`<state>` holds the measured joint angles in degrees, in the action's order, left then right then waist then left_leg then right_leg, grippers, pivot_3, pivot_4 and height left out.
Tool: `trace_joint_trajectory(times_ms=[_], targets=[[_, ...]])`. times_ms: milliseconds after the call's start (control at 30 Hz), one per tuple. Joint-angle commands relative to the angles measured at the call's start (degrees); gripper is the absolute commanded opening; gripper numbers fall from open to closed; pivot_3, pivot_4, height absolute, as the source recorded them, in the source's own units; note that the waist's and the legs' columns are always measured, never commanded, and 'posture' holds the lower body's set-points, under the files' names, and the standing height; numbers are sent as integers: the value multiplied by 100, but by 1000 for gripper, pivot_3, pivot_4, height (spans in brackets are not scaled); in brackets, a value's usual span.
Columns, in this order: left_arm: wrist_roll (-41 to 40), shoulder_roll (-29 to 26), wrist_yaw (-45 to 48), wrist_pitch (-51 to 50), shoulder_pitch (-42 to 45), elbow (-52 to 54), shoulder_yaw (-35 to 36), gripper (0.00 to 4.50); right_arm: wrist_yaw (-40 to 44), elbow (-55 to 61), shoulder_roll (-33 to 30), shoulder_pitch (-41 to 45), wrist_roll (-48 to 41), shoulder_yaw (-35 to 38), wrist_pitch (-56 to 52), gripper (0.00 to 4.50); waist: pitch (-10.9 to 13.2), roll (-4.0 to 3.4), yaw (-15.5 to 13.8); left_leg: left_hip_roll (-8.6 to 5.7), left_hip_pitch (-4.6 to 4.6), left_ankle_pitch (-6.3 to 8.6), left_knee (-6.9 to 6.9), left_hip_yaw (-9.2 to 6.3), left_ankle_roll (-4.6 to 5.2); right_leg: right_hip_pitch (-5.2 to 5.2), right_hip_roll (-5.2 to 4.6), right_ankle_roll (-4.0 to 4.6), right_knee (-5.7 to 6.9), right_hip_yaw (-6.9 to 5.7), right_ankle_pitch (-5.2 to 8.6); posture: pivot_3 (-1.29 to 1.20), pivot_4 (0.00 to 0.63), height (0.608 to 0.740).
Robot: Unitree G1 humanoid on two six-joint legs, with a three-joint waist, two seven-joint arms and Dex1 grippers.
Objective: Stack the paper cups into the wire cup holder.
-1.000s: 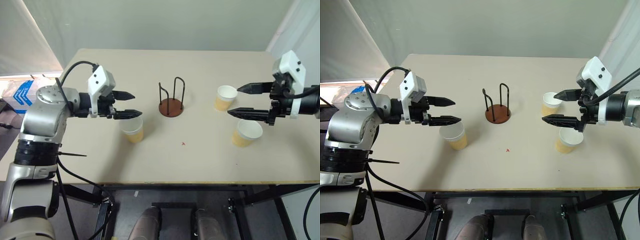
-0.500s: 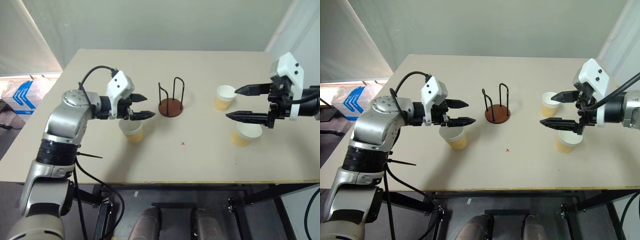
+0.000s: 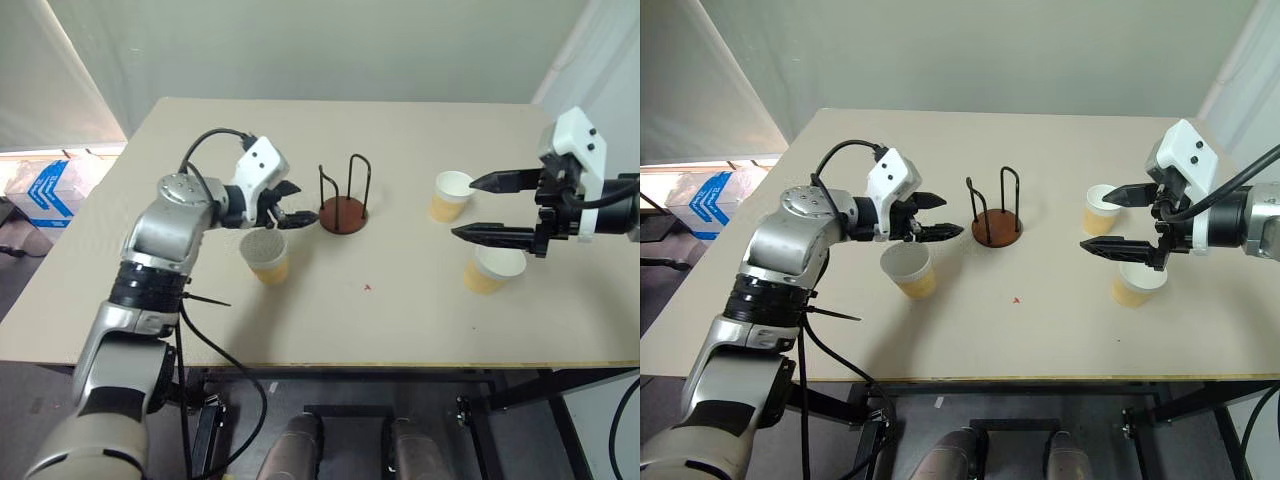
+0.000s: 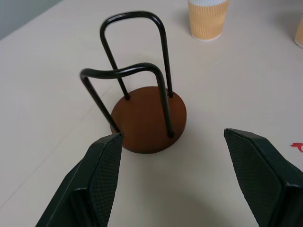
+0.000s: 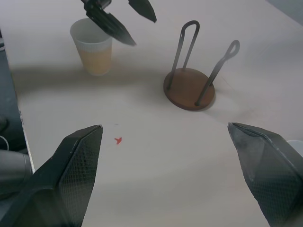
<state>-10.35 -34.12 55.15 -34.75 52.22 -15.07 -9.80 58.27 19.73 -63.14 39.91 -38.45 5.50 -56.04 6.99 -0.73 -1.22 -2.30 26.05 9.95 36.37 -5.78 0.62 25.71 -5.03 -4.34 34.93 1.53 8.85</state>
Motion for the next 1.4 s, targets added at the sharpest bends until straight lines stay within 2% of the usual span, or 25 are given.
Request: trace_joint_trajectory(times_ms=[33,367,700,1233,1333,1400], targets=[[155,126,-156,153,243,-155,14,3749,-29,71,-25,26,21,98,105,4473,0,0,0,0,0,0,1,0,0,0,0,-2,0,0,-1,0,150,740],[492,640,-531,492,652,-1256,27,3749,-20,55,-67,-39,79,119,167,4473,1,1,-5,-2,0,0,14,2,5,-7,0,-16,-3,4,-9,0,150,740],[610,1026,-406,568,780,-1464,-58,3749,-49,31,-91,-97,167,124,249,4473,1,2,-17,-4,3,0,23,6,5,-10,0,-38,-4,6,-15,0,150,740],[825,1703,-898,1163,1237,-2572,56,3749,-151,113,-143,-134,143,205,149,4473,2,2,-39,-4,3,14,39,17,29,-16,0,-66,-5,11,-23,0,150,740],[856,1791,-1099,1384,1348,-2889,131,3204,-197,145,-131,-156,108,240,100,4500,2,3,-42,-4,3,15,40,18,29,-16,-1,-68,-5,12,-22,0,150,740],[867,1813,-1139,1465,1388,-3001,140,2576,-216,172,-138,-186,88,268,74,4500,2,3,-44,-5,4,15,40,19,29,-16,-1,-71,-5,12,-22,0,150,740]])
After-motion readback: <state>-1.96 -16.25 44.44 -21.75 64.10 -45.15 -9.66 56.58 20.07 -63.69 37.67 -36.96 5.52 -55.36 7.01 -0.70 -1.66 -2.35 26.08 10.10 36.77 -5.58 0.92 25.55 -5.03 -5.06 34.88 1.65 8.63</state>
